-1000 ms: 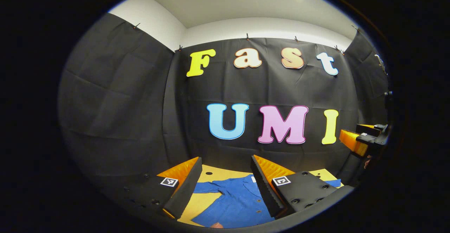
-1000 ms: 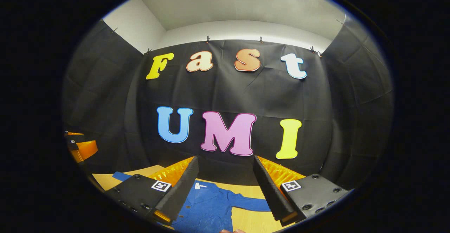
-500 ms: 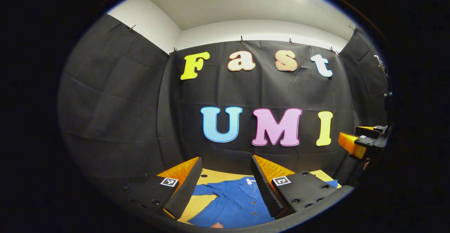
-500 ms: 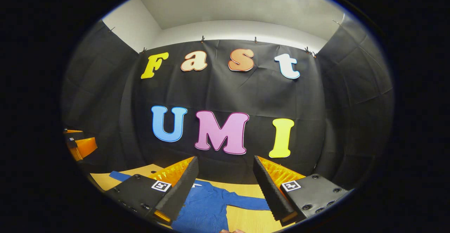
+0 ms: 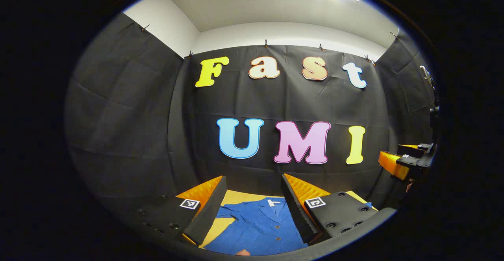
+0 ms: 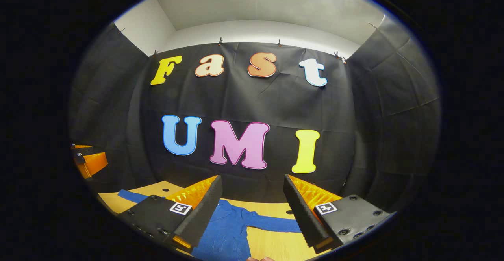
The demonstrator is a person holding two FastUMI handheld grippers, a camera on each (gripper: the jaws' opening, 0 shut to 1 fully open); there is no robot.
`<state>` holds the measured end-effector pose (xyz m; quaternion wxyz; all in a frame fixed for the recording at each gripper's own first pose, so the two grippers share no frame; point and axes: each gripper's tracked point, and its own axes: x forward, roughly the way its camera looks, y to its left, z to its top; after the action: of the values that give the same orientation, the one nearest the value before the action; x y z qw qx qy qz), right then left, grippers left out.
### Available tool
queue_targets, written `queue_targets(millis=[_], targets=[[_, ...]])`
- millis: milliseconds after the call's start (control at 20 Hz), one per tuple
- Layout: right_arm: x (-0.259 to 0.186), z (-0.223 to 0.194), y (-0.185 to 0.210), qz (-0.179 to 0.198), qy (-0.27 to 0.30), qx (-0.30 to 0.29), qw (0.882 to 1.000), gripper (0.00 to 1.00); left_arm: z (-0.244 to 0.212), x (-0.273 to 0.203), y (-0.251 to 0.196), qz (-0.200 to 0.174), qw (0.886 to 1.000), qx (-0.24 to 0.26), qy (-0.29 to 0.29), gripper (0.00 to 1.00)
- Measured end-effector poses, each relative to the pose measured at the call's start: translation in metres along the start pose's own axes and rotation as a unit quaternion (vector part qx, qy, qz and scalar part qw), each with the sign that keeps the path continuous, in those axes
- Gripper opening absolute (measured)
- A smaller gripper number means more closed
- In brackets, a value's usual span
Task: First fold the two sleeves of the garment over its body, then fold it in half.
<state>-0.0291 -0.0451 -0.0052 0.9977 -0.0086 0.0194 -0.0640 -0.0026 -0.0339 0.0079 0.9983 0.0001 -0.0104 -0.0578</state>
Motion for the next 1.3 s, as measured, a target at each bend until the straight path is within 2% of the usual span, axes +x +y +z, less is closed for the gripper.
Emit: queue_targets(millis=[400, 750, 1000, 1300], targets=[[0.001, 0.012, -0.018, -0.024, -0.011, -0.013, 1.0, 0.96, -0.004, 0.004, -0.009, -0.021, 1.0, -0.004, 0.002, 0.8], [-0.001, 0.0, -0.031, -0.044, 0.004, -0.016, 0.999, 0.96, 0.0, 0.01, -0.019, -0.039, 0.999, -0.001, -0.006, 0.8], [0.0, -0.001, -0.035, -0.051, 0.006, -0.011, 0.999, 0.96, 0.007, 0.011, -0.034, -0.071, 0.997, -0.011, -0.017, 0.8], [0.002, 0.0, -0.029, -0.047, 0.0, -0.017, 0.999, 0.96, 0.005, 0.019, -0.029, -0.064, 0.998, 0.001, -0.014, 0.8]])
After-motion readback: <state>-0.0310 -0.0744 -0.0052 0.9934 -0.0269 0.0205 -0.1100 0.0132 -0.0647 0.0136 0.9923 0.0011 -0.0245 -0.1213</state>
